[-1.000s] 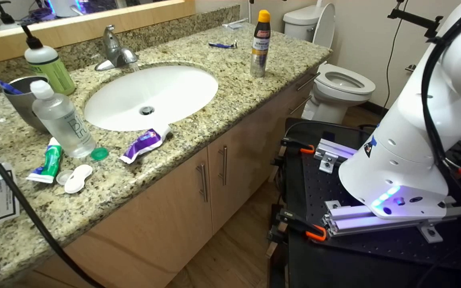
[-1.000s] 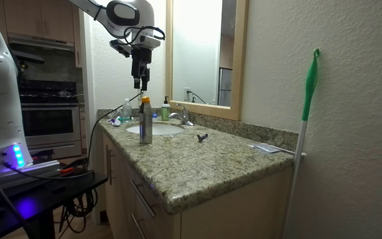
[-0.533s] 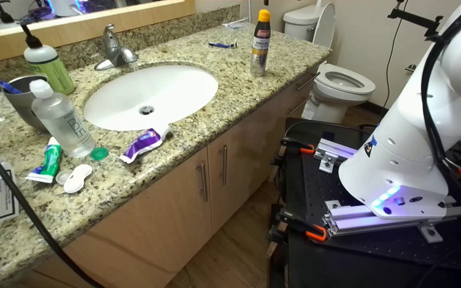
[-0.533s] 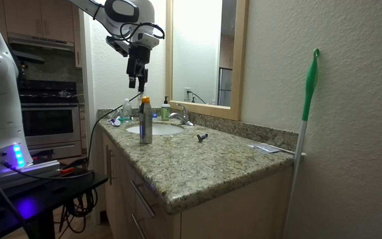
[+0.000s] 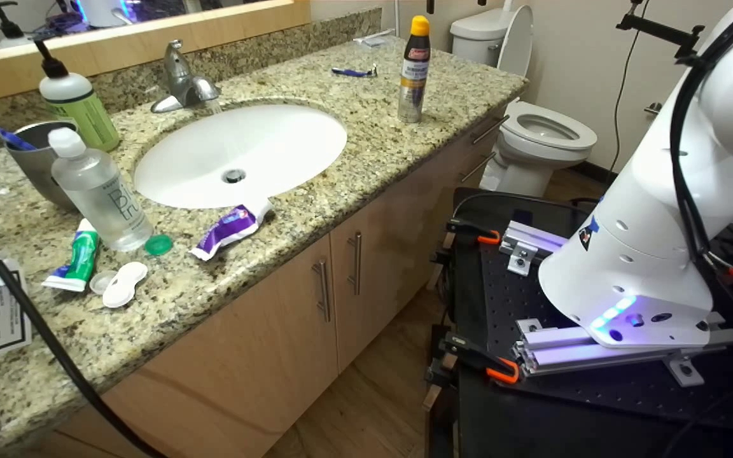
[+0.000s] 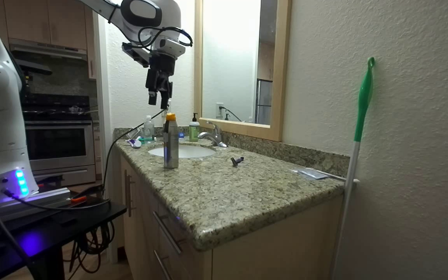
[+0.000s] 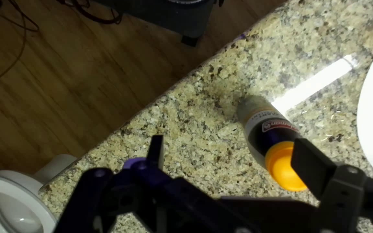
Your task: Move the bottle with the yellow lid to the upper right corner of the counter
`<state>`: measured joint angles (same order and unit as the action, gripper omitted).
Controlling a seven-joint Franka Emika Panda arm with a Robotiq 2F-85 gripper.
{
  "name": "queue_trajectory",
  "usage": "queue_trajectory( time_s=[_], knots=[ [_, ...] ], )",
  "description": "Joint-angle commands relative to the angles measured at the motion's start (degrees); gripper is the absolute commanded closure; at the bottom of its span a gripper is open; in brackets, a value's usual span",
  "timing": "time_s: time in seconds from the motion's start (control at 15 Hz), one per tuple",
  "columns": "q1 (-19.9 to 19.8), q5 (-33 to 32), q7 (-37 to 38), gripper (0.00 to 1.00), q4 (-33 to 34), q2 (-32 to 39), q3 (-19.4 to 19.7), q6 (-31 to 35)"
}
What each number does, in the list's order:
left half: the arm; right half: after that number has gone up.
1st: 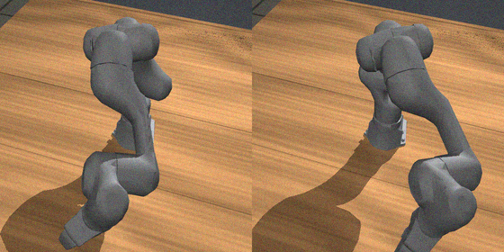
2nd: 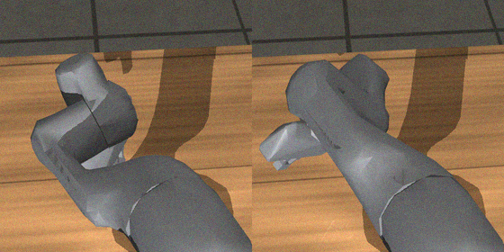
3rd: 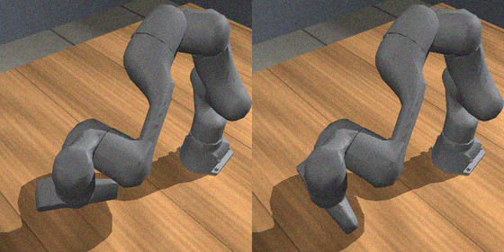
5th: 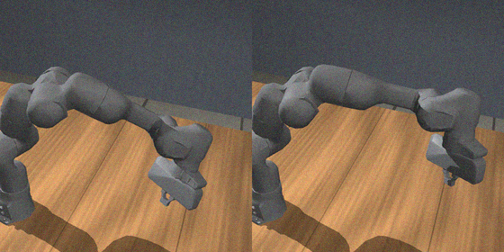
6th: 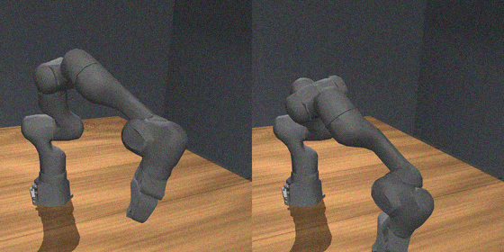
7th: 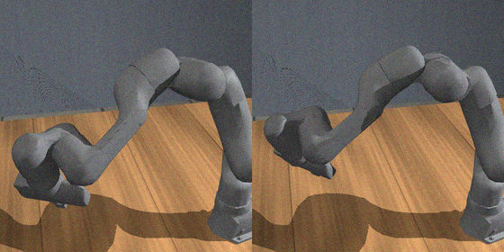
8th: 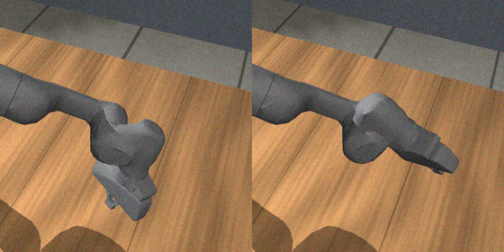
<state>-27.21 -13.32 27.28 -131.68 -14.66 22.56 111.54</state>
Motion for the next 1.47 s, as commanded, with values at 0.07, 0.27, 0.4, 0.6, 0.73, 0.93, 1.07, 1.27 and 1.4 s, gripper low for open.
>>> queue_trajectory(
  time_s=[0.07,0.27,0.4,0.6,0.73,0.93,1.07,1.27,1.4],
  knots=[
    [-1.0,-2.3,4.9,0.0,-1.4,3.0,-0.2,6.5],
    [-0.6,-1.9,4.3,0.0,-0.7,2.3,-0.4,4.8],
    [-0.4,-0.7,3.8,0.0,0.7,2.1,-0.2,4.0],
    [-0.6,-1.1,4.2,0.0,2.1,1.6,-0.3,3.5],
    [-0.5,-0.9,4.4,0.0,2.3,1.5,-0.3,4.7],
    [0.0,0.2,5.2,0.0,2.3,2.2,-0.8,5.7],
    [0.5,0.8,5.4,0.0,2.3,2.6,-1.2,6.6],
    [1.0,1.5,6.5,0.0,2.8,3.1,-1.8,6.2],
    [0.8,0.6,6.1,0.0,2.3,2.1,-1.8,5.5]
  ],
)
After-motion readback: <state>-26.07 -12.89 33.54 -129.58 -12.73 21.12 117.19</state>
